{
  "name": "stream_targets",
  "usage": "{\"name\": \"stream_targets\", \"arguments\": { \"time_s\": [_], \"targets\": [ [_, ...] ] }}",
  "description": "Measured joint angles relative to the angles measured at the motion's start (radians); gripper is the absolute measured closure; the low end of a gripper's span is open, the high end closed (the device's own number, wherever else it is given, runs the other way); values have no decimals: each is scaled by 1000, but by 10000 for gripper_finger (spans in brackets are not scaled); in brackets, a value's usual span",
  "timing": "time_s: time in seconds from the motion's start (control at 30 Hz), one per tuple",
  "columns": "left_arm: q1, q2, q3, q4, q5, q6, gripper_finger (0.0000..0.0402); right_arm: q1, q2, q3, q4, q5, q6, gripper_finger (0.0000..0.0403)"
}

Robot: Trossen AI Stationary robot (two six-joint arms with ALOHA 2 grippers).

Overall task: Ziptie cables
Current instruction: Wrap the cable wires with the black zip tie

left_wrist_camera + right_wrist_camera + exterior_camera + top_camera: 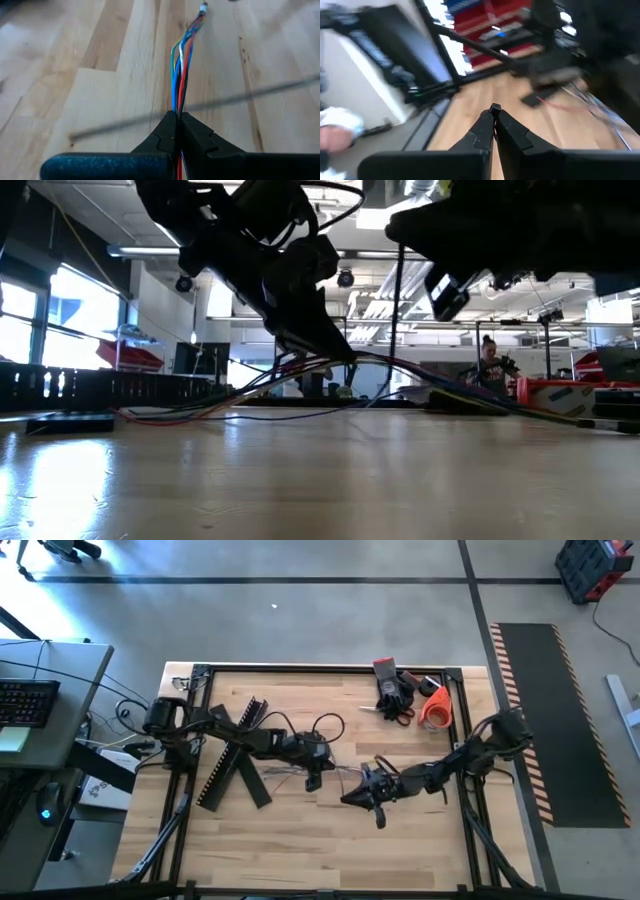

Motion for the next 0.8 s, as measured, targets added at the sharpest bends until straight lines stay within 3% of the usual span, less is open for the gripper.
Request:
{"name": "stream_targets", "arguments": {
  "time_s": [0.1, 0.3, 0.5, 0.63, 0.8],
  "targets": [
    [-17, 8, 0, 13, -42, -9, 393, -42, 64, 0, 64, -35, -25, 403],
    [-29, 8, 1, 3, -49, 0, 335, -63, 152, 1, 78, 126, 63, 403],
    [-64, 8, 1, 2, -42, 13, 293, -60, 211, 1, 81, 184, 73, 403],
    [-115, 7, -8, 24, -77, 54, 290, -89, 244, -5, 155, 110, 53, 403],
    [-185, 7, -74, 157, -206, 116, 291, -119, 244, -46, 339, 9, 10, 403]
  ]
}}
